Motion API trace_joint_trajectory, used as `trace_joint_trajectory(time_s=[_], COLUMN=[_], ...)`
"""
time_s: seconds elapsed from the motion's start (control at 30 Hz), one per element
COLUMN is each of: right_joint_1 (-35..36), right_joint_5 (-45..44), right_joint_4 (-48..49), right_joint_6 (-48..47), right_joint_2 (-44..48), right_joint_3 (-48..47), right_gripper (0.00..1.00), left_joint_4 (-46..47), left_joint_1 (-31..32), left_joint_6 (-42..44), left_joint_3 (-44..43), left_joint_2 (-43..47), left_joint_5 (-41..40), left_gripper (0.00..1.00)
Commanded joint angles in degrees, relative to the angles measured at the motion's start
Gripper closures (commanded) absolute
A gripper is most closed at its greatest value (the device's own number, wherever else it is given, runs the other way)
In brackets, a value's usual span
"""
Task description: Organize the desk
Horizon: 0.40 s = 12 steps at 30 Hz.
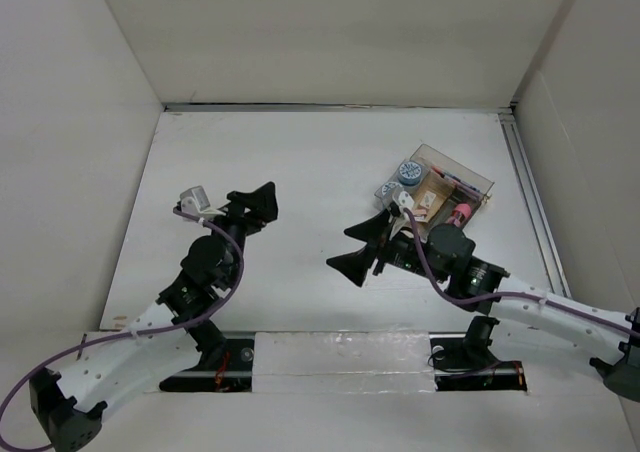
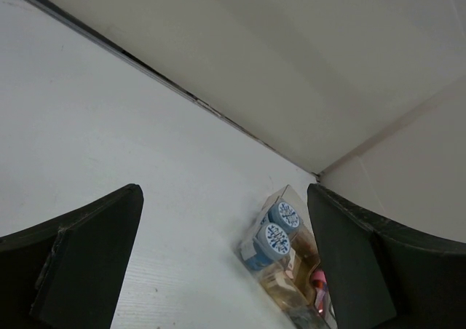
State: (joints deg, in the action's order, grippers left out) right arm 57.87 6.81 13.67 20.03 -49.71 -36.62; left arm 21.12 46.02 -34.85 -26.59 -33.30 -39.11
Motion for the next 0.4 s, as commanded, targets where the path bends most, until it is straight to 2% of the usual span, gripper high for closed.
trace_joint_trajectory(time_s=[0.0, 0.27, 0.37], right_joint_1=[0.67, 0.67, 0.67], right_joint_5=[3.21, 0.66, -0.13], right_joint_4=[7.07, 5.93, 5.49], right_joint_6=[-1.13, -1.49, -1.49], right_joint_2=[-0.20, -0.12, -0.82], right_joint_3=[-1.44, -1.08, -1.70], right_gripper=[0.00, 0.00, 0.00], left_joint_4=[-1.87, -0.39, 0.06], left_joint_1=[0.12, 0.12, 0.12], left_joint_6=[1.28, 2.07, 2.24], left_joint_3=[-4.26, -4.17, -4.88], left_joint_2=[-0.01, -2.03, -3.44], left_joint_5=[-1.05, -1.23, -1.23], left_gripper=[0.08, 0.10, 0.06])
